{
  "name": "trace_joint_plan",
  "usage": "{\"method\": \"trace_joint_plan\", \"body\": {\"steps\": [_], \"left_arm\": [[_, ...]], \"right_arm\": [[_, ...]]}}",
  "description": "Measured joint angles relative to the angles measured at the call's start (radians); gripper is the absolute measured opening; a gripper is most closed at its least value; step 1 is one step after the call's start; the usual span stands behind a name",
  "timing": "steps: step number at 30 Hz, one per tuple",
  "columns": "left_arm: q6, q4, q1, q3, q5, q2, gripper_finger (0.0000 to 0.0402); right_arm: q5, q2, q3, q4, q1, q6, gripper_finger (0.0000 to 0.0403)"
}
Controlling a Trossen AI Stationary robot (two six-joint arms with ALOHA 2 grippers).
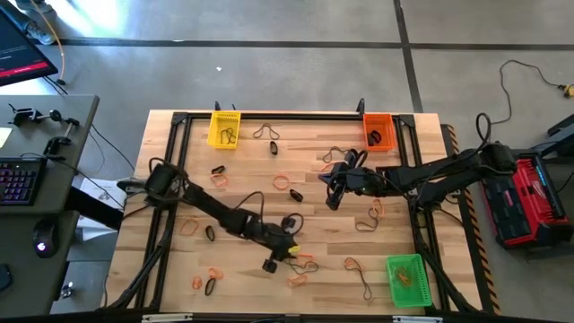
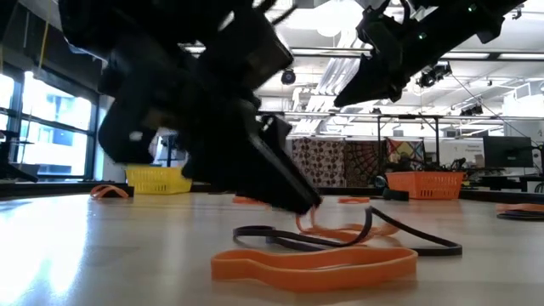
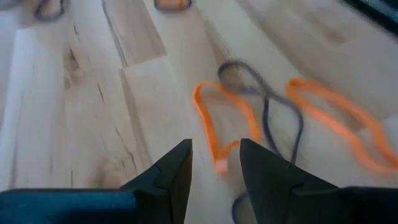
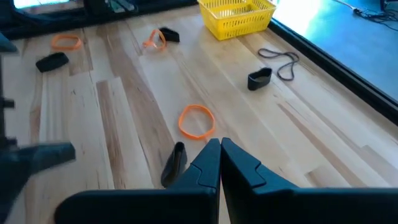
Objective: Sort rubber bands into baskets
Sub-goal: Put the orange rubber band into the green bin
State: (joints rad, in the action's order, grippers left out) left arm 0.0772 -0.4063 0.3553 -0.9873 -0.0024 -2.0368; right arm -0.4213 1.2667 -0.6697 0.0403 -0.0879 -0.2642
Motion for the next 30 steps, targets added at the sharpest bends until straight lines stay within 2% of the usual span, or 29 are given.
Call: {"method": "trace_joint_plan", "body": {"steps": [9,12,17,19,22,30], "left_arm": [[0.003,0.019,-0.024,-0.017,0.031,-0.009,0.0116],[0.004,0.023,-0.031,-0.017,0.051,-0.008,0.0088],[0.051,0.035,-0.045,-0.017,0.098,-0.008,0.0016],[0.056,0.039,-0.046,-0.017,0.097,-0.005,0.0006],[0.058,0.061,-0.047,-0.017,0.072,0.021,0.0009],[0.021,0.081,-0.055,0.015,-0.091,0.136,0.0002]], "right_arm": [[0.003,0.000,0.000,0.002,0.000,-0.005,0.0000],[0.004,0.000,0.000,0.003,-0.001,-0.008,0.0000],[0.005,0.000,0.000,0.002,-0.012,-0.006,0.0000],[0.005,0.000,0.000,0.001,-0.017,-0.006,0.0000],[0.005,0.000,0.000,0.002,-0.030,-0.006,0.0000],[0.005,0.000,0.000,0.000,-0.083,0.000,0.0000]]}}
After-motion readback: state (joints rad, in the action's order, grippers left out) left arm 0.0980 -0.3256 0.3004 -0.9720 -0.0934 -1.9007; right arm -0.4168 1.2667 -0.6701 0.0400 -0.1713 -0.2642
